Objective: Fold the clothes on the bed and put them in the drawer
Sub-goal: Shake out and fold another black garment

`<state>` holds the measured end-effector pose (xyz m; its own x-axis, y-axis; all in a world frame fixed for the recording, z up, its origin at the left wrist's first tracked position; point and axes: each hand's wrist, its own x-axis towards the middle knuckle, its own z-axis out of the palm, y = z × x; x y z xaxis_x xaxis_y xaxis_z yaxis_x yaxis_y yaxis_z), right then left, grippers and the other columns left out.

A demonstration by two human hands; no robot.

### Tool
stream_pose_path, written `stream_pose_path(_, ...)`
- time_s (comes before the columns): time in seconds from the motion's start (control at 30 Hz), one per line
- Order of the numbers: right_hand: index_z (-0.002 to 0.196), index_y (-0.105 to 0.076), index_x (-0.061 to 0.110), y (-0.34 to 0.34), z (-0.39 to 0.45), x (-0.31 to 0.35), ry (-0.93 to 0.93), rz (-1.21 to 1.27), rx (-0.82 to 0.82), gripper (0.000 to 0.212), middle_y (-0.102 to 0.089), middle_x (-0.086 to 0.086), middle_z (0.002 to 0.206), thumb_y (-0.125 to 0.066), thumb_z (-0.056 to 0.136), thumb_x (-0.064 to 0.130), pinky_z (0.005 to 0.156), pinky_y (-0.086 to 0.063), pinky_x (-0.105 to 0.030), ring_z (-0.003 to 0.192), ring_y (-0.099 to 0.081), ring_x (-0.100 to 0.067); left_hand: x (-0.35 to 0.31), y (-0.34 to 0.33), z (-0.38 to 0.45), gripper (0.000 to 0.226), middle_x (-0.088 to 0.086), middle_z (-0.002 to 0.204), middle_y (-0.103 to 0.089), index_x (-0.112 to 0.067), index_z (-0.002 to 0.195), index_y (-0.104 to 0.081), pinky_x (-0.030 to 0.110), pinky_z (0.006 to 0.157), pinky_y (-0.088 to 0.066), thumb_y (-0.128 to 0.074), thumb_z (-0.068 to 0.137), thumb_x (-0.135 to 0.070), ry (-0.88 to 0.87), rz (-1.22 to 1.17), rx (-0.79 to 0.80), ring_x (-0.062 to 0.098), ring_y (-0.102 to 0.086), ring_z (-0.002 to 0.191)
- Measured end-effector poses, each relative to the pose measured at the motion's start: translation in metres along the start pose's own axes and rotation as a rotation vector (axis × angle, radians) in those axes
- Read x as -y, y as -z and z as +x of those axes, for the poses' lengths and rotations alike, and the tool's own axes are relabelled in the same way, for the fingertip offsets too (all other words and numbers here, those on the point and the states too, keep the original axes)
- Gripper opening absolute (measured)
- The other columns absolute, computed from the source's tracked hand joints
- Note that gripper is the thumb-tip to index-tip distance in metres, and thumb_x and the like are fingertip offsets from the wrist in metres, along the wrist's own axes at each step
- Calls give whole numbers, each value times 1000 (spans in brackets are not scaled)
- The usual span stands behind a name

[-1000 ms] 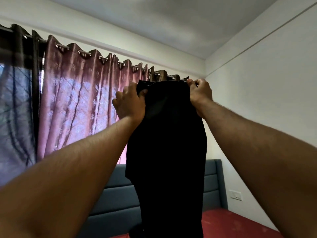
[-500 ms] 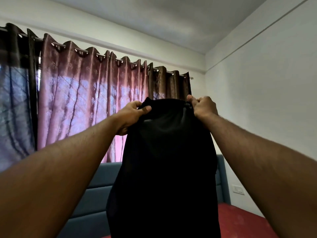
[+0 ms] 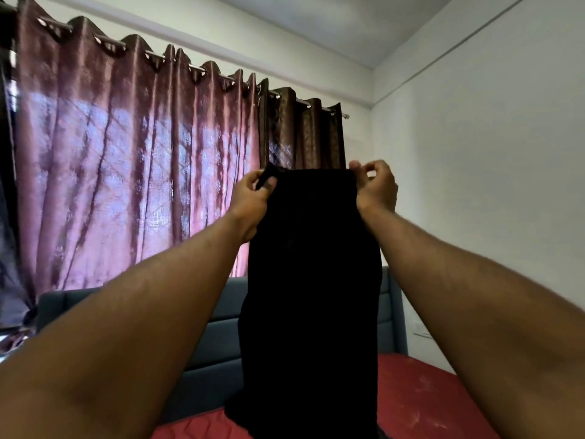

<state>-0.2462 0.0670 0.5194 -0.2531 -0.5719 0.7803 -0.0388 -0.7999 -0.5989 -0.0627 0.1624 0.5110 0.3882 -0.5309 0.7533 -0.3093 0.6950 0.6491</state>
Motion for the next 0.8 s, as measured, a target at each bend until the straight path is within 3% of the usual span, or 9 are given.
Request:
stream_pose_path(0.1,96,-58,13,9,-3,37,116,108,-17,37,-55,8,80,-58,91,50,67,-38,-24,76,-54,-12,-34,8,-5,4,7,91,-65,-16,99,-59,34,76,-56,-57,98,-13,-99,-84,-24,15,-63,72)
stream_pose_path(0.17,91,-57,13,22,-25,52,136,167,11,35,-53,11,76,-57,92,48,61,-37,-14,70,-51,-6,-45,17,-26,7,8,92,-67,-13,103,-61,34,77,-57,-58,97,-15,-87,-145,-3,16,-65,74)
stream_pose_path(0.23,82,-53,17,38,-65,46,96,157,71,36,-50,12,68,-54,93,51,56,-36,-14,63,-47,-2,-37,33,-70,9,6,90,-71,-12,102,-63,32,76,-59,-58,97,-17,-22,-175,12,16,-67,75)
stream_pose_path(0.4,62,-43,16,74,-243,-53,-287,-40,340,45,-41,-1,60,-48,99,40,55,-29,-31,59,-38,-12,65,73,-254,27,12,101,-71,-10,102,-65,43,87,-56,-53,98,-34,396,-112,51,24,-67,90)
stream_pose_path(0.5,68,-56,3,119,-398,-137,-586,-208,582,43,-48,-8,68,-50,100,31,58,-26,-32,68,-42,-15,144,104,-412,42,7,105,-71,-13,96,-68,39,90,-55,-52,94,-52,736,34,31,19,-66,94)
stream_pose_path(0.6,60,-56,13,183,-542,-193,-874,-285,804,42,-51,-2,63,-52,99,29,58,-32,-30,63,-42,-11,211,144,-555,84,5,115,-71,-16,112,-70,42,100,-50,-54,67,-86,1121,132,47,24,-68,105)
stream_pose_path(0.63,60,-55,15,201,-574,-203,-933,-317,871,42,-51,-1,63,-52,99,30,60,-34,-30,62,-42,-10,216,153,-588,82,4,114,-72,-17,114,-70,41,100,-50,-53,71,-84,1240,128,79,24,-68,105)
stream_pose_path(0.7,62,-55,13,228,-622,-211,-1039,-370,999,43,-51,-2,61,-49,100,32,56,-36,-26,56,-43,-10,215,161,-637,60,2,104,-74,-16,107,-71,34,94,-52,-46,90,-67,1421,99,173,20,-70,99)
stream_pose_path(0.8,62,-52,9,235,-642,-215,-1231,-319,1071,48,-56,-6,48,-45,101,36,39,-34,-17,36,-47,-13,207,172,-660,70,-9,77,-71,-15,75,-71,26,68,-45,-26,95,-65,1554,328,614,13,-63,76)
